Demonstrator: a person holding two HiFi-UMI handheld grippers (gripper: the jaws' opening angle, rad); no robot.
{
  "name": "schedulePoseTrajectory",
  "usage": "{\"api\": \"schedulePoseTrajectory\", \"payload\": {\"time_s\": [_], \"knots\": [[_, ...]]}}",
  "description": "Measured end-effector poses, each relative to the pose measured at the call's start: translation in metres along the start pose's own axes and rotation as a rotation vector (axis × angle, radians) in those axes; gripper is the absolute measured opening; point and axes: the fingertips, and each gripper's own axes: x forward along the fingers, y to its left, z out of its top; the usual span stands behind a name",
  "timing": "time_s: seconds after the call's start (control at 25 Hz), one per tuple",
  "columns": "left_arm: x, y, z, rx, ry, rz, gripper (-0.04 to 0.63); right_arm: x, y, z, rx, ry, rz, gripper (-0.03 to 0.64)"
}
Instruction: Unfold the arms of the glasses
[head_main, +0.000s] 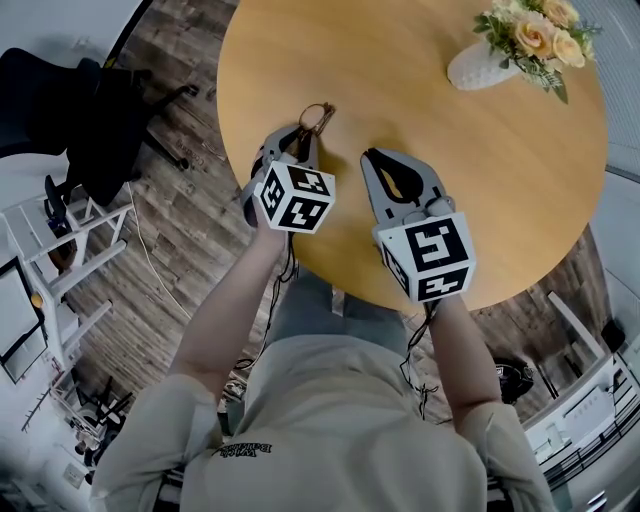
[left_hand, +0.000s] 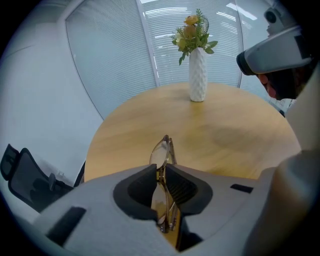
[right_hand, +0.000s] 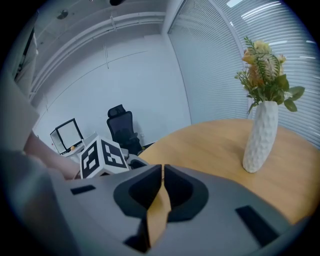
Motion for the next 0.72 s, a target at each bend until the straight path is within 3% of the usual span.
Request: {"api": "schedulePoseTrajectory", "payload": {"time_s": [0.36,0.72], "knots": [[-0.036,0.008,0.025,-0.128,-0.129,-0.058,0.040,-0.019,0.002,0.015,-0.009,-0.035,-0.024,0.035],[-0.150,0.038,0.112,-0.205,-0.457,-0.067,0.040,-0.071,0.009,0.092,-0.025,-0.198,-0.083,0.035]]}}
